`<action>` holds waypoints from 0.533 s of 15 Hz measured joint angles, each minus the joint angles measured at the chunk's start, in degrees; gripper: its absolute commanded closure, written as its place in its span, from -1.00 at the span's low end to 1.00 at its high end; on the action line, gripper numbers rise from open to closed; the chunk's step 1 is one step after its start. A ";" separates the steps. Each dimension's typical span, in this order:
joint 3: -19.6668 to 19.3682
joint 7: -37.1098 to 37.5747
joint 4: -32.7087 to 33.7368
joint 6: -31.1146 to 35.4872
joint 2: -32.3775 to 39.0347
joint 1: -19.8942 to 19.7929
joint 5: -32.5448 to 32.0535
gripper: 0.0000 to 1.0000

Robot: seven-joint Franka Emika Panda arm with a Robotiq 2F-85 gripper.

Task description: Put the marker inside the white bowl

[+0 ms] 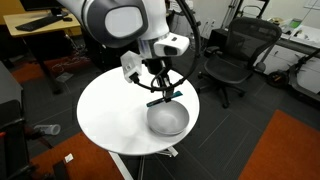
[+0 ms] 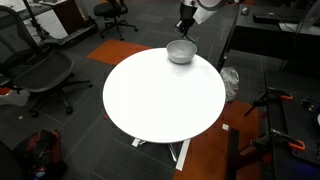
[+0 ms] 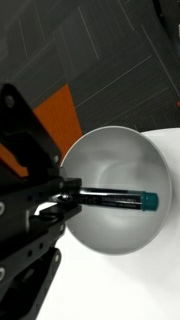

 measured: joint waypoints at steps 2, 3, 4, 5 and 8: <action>0.21 -0.02 3.23 -1.63 3.35 -0.70 0.85 0.91; 0.40 -0.04 4.73 -2.49 4.95 -1.03 1.40 0.91; 0.63 -0.04 6.21 -3.30 6.52 -1.37 1.92 0.91; 0.76 -0.04 7.54 -4.00 7.92 -1.57 2.30 0.91; 0.94 -0.04 11.06 -5.84 11.31 -2.03 3.06 0.01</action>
